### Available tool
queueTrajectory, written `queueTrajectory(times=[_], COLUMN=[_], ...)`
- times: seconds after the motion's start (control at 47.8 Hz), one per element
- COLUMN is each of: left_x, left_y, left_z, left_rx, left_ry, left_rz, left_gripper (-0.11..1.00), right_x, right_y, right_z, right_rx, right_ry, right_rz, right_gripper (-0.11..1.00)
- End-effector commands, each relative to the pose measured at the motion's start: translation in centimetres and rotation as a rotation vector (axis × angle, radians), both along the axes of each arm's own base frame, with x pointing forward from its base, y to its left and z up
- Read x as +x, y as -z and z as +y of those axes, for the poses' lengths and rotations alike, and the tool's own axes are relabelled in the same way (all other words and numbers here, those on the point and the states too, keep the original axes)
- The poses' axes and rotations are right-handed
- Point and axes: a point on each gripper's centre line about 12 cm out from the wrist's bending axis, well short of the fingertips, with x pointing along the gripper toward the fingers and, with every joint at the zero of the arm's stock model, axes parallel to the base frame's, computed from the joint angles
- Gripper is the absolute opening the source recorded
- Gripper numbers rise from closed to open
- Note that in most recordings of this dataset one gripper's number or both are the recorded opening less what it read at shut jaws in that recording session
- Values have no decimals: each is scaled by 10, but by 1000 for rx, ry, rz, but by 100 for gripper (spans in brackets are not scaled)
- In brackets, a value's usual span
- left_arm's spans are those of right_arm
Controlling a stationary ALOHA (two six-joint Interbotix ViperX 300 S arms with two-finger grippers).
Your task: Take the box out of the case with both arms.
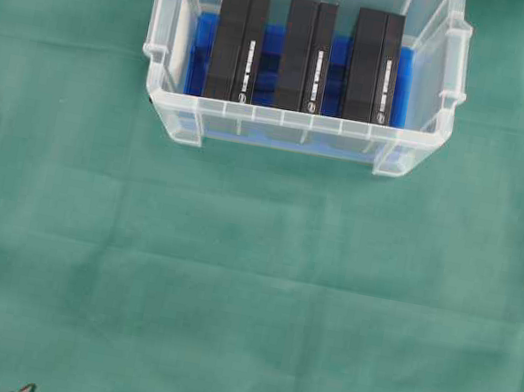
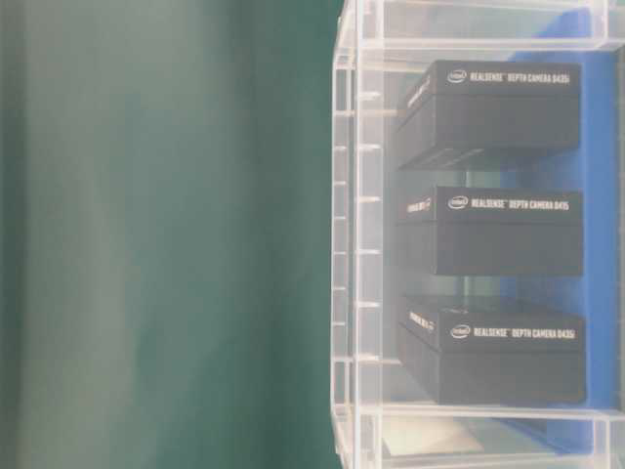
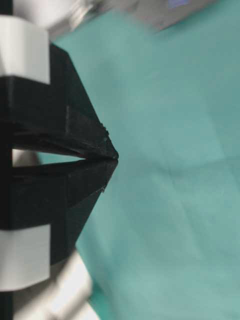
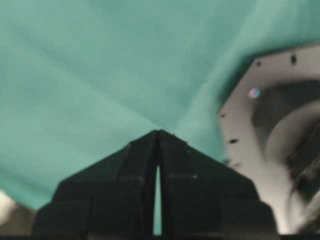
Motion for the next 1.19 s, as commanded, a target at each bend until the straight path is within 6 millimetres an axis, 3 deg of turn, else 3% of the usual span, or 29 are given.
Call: queueTrajectory(times=[0.0,0.105,0.46,0.648,0.899,1.171], left_x=[-3,-7,-6,-8,-14,-4], left_y=[-5,-1,0,0,-2,0], left_z=[1,2,6,33,76,86], left_rx=[-49,-59,-14,42,116,124], left_ry=[-150,-214,-131,-161,-124,-54], left_rz=[21,85,110,128,167,203], left_gripper=[0,0,0,0,0,0], right_x=[1,1,3,0,-11,-13], right_y=[-5,-6,-4,-5,1,3], right_z=[-1,-2,-8,-46,-103,-108], right_rx=[26,37,-21,-146,-180,-166], right_ry=[149,224,202,247,207,206], right_rz=[-11,-18,-9,11,114,124], right_gripper=[0,0,0,0,0,0])
